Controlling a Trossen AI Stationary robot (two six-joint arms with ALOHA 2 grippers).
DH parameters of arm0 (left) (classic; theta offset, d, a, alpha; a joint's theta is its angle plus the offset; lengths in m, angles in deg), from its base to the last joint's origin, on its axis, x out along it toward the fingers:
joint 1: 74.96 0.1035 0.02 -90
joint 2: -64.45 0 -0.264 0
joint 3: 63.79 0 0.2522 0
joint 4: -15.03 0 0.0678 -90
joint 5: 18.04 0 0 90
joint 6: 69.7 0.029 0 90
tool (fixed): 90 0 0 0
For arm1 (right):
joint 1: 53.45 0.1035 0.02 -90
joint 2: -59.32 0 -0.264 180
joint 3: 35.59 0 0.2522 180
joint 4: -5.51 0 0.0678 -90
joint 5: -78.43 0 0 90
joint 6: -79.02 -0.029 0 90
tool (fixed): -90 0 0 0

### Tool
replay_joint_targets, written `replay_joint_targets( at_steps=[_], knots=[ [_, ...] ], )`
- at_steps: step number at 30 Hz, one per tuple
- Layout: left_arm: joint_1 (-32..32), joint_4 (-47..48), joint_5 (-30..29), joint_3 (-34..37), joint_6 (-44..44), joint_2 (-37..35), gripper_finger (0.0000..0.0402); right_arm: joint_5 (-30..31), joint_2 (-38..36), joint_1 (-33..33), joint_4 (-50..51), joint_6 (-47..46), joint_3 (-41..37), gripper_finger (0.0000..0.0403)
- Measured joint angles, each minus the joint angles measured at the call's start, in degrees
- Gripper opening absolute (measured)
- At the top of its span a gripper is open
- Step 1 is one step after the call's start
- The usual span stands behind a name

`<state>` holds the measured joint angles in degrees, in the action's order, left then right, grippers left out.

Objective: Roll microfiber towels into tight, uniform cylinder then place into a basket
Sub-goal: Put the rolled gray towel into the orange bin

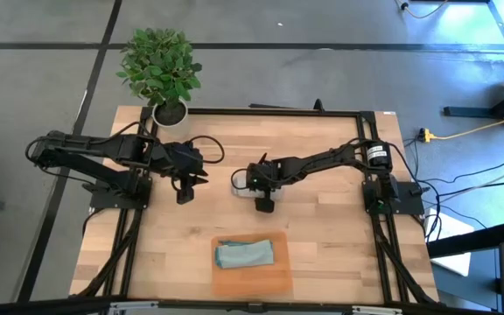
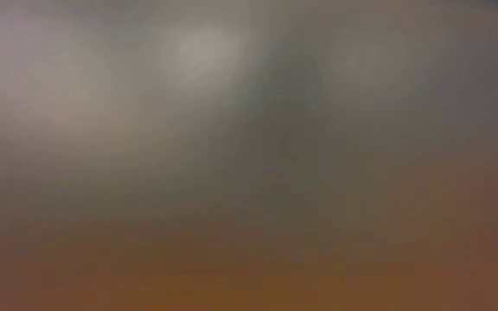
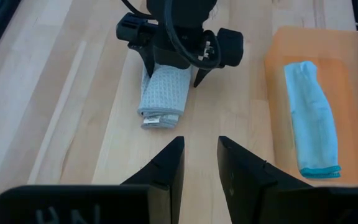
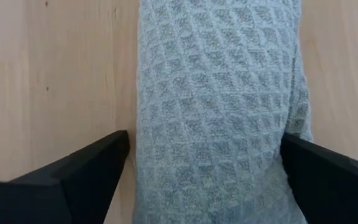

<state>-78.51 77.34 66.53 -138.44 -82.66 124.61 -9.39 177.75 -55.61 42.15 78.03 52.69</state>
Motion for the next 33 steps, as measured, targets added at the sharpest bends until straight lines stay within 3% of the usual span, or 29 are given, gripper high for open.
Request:
replay_joint_targets(
  at_steps=[9, 22, 33],
  knots=[
    [0.0, 0.0, 0.0, 0.0, 0.0, 0.0, 0.0085, -1.1, 0.0, 0.0, -1.5, 1.7, -0.2, 0.0354],
    [0.0, 0.0, 0.0, 0.0, 0.0, 0.0, 0.0086, -0.7, 0.1, 0.0, -1.4, -0.4, 0.0, 0.0182],
    [0.0, 0.0, 0.0, 0.0, 0.0, 0.0, 0.0086, -3.9, -0.3, -0.2, -2.1, 0.0, 0.0, 0.0072]
  ],
)
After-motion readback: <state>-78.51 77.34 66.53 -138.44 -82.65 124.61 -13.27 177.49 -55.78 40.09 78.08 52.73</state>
